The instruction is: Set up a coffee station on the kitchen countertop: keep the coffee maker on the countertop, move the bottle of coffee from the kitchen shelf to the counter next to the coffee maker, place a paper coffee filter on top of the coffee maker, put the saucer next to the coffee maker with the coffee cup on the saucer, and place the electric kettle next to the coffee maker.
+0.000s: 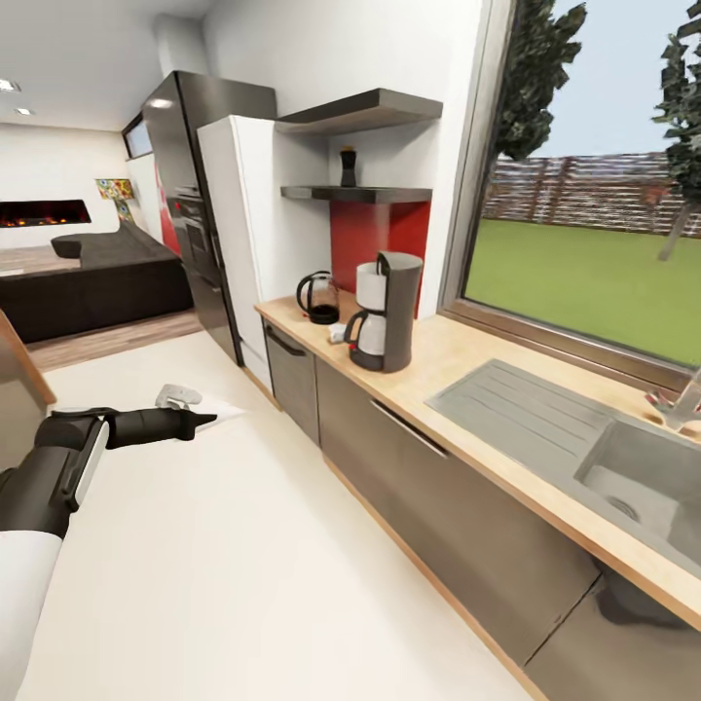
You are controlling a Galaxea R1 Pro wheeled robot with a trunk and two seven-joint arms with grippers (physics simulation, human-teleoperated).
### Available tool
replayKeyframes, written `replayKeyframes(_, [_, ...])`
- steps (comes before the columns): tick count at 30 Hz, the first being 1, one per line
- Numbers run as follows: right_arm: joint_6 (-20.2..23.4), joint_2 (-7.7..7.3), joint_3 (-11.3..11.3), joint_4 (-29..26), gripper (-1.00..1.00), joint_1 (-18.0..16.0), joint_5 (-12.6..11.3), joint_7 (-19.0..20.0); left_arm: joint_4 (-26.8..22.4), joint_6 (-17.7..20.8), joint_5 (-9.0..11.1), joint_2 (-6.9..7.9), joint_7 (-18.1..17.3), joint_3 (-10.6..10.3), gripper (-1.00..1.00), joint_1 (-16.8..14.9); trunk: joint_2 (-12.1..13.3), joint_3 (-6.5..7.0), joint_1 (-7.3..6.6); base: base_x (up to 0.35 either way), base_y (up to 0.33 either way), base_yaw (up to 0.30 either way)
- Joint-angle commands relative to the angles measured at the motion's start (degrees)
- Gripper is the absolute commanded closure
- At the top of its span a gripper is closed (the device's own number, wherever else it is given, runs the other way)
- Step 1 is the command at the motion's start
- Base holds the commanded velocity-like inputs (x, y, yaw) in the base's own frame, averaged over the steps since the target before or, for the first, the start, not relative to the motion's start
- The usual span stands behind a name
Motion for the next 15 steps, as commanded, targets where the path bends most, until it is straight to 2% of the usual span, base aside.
replayKeyframes(1, [-0.18,-0.01,0.14,1.01,-1.00,-0.05,-0.31,0.03,-0.01,0.04,-0.63,-0.03,-0.58,0.12,1.00,-0.06,-0.11,-0.12,0.06,0.280,0.190,0.017])
replayKeyframes(5, [-0.24,0.03,0.31,2.49,-1.00,-0.05,0.52,0.02,-0.01,0.06,-0.56,-0.03,-0.65,0.12,1.00,-0.05,-0.11,-0.13,0.06,0.281,0.180,0.005])
replayKeyframes(15, [-0.37,0.06,0.24,2.75,-1.00,-0.05,0.65,0.00,0.01,0.12,-0.56,0.06,-0.72,0.12,1.00,-0.05,-0.11,-0.13,0.06,0.296,0.172,0.000])
